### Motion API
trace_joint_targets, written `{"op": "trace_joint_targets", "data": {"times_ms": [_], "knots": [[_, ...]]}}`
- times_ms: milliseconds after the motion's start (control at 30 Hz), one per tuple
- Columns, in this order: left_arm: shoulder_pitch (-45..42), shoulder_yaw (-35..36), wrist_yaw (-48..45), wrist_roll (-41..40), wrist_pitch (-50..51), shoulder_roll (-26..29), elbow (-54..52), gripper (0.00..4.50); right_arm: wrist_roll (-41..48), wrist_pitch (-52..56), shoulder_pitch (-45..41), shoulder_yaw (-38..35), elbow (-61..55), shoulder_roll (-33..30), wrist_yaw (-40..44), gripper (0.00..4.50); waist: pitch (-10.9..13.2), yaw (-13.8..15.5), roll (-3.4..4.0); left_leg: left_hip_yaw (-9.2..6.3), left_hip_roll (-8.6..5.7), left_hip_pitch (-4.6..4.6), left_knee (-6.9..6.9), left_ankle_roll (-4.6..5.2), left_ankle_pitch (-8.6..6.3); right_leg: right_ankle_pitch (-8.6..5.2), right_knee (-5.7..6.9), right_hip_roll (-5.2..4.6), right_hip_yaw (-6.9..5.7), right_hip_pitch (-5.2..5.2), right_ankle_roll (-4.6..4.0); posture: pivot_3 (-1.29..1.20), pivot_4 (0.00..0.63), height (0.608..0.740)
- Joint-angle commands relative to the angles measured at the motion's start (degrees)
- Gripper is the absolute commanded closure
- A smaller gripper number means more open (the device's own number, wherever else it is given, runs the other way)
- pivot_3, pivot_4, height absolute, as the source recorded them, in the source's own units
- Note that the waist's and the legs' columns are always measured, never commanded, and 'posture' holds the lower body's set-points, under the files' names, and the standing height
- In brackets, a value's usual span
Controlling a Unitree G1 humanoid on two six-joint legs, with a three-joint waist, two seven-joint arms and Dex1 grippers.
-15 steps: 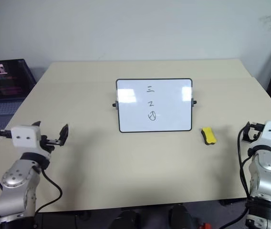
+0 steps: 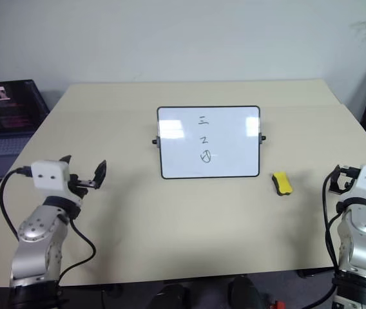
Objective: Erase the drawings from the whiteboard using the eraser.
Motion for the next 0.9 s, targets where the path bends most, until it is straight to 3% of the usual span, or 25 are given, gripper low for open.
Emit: {"op": "trace_joint_targets", "data": {"times_ms": [33,367,633,900], "knots": [[-2.3,0.7,-0.9,0.5,-2.7,1.7,1.7,0.00,0.2,-0.6,0.0,-0.8,-2.3,0.6,-0.8,0.02,0.0,0.0,0.00,0.00,-0.01,0.00,0.01,0.00,0.00,0.00,0.00,0.00,0.01,0.00,0.00,0.00,0.150,0.740],[-8.9,-0.4,-13.2,-9.2,4.1,6.4,-1.8,0.00,6.0,10.4,-0.6,-1.7,-11.0,-2.8,3.8,0.02,0.0,0.0,0.00,-0.03,-0.04,-0.02,0.02,0.01,0.00,0.00,0.01,0.02,-0.02,0.00,0.01,0.00,0.150,0.740],[-16.4,-6.1,-22.3,-13.9,10.8,8.1,-3.9,0.00,10.2,19.5,-6.2,-1.0,-13.9,-6.5,7.0,0.02,0.0,0.0,-0.01,-0.01,-0.04,-0.03,0.03,0.01,0.00,0.00,0.01,0.11,-0.02,0.00,0.01,0.00,0.150,0.740],[-15.8,-11.9,-37.9,-21.9,16.5,9.1,-7.6,0.00,14.6,28.4,-9.5,-0.2,-16.8,-5.7,7.9,0.02,0.0,-0.1,0.00,0.01,-0.04,-0.06,0.01,0.02,0.00,0.00,-0.03,0.11,0.01,-0.03,0.01,0.00,0.150,0.740]]}}
